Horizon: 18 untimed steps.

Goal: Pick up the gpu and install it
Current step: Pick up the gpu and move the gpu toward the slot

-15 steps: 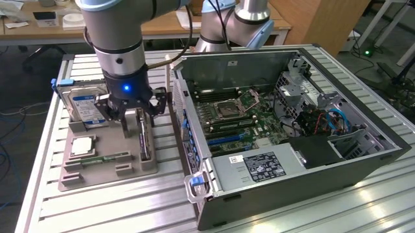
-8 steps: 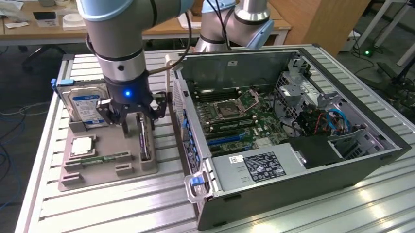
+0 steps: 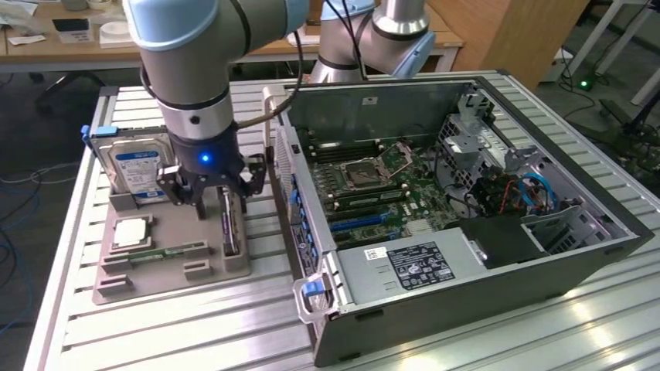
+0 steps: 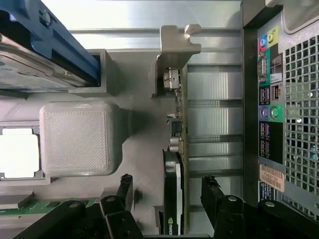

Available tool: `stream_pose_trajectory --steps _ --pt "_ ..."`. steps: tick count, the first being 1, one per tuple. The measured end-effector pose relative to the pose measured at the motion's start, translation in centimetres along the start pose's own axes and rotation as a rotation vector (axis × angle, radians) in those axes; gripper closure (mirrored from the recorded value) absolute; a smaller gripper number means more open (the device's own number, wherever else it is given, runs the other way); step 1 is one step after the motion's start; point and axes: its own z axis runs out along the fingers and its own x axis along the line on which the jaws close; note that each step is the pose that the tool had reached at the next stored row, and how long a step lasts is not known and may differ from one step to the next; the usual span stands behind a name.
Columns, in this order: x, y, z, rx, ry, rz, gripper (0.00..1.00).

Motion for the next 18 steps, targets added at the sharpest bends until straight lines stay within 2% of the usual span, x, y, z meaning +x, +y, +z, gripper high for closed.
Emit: stream_pose_trajectory --steps 7,18 --pt "0.0 -0.03 1.15 0.0001 0.0000 0.001 0.34" --pt "-0.3 -0.02 1.33 0.0009 0.0000 0.006 0.34"
